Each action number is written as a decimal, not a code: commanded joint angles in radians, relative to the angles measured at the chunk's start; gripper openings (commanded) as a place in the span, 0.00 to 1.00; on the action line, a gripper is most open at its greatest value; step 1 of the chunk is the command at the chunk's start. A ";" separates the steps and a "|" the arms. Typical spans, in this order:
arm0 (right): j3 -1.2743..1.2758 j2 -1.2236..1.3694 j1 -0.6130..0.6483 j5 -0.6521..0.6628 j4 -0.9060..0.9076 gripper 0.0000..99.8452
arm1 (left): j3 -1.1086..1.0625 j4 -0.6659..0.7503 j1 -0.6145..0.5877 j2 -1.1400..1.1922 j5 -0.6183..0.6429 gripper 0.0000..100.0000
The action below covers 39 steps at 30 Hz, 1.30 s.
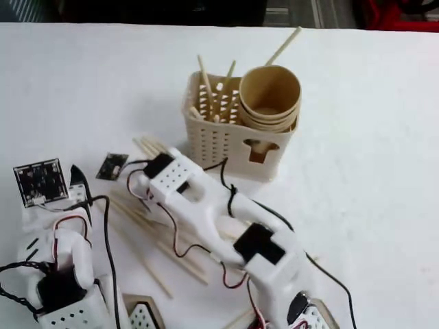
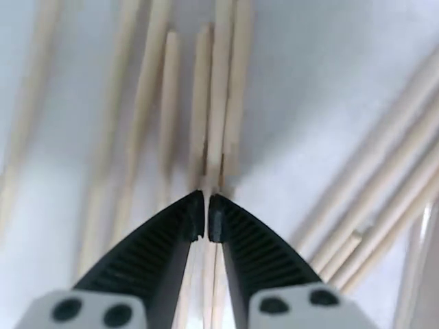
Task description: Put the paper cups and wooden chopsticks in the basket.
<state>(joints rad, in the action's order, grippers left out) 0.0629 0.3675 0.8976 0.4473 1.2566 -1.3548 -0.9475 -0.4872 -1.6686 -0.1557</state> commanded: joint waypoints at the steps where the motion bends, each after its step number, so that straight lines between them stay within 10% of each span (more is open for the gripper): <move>1: 0.018 -0.122 -0.008 0.003 0.012 0.02 | 0.006 0.018 -0.008 -0.007 0.012 0.16; 18: 0.046 -0.061 0.061 -0.110 -0.056 0.15 | 0.006 0.018 -0.008 -0.007 0.012 0.16; 39: -0.110 0.173 0.031 -0.048 0.010 0.02 | 0.006 0.006 -0.008 -0.007 0.008 0.16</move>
<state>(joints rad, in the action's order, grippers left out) -0.0460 0.5317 0.9175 0.3890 1.2536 -1.3548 -0.9475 -0.4872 -1.6686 -0.1557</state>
